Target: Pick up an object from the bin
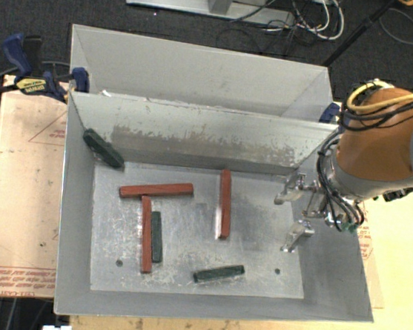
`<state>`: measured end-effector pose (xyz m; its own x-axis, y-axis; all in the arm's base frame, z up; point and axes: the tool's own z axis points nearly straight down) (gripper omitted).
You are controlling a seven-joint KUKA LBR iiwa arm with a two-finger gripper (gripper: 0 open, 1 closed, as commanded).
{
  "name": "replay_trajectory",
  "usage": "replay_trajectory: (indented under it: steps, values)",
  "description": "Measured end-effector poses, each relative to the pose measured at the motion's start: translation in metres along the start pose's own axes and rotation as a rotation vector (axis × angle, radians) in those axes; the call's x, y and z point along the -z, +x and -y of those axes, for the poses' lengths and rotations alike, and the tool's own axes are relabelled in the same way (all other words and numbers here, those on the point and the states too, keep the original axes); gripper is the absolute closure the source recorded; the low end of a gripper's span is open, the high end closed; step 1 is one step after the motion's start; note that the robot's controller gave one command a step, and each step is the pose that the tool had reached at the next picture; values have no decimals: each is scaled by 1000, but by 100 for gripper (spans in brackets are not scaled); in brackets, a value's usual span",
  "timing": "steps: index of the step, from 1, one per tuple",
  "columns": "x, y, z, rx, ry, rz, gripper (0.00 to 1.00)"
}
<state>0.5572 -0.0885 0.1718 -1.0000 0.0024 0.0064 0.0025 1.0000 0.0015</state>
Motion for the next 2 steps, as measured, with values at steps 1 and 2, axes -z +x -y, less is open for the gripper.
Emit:
replay_trajectory:
  steps: [1, 2]
  values:
    - [4, -2, 0, 2, 1, 7, 0]
    - [-49, 18, -17, 58, 2, 13, 0]
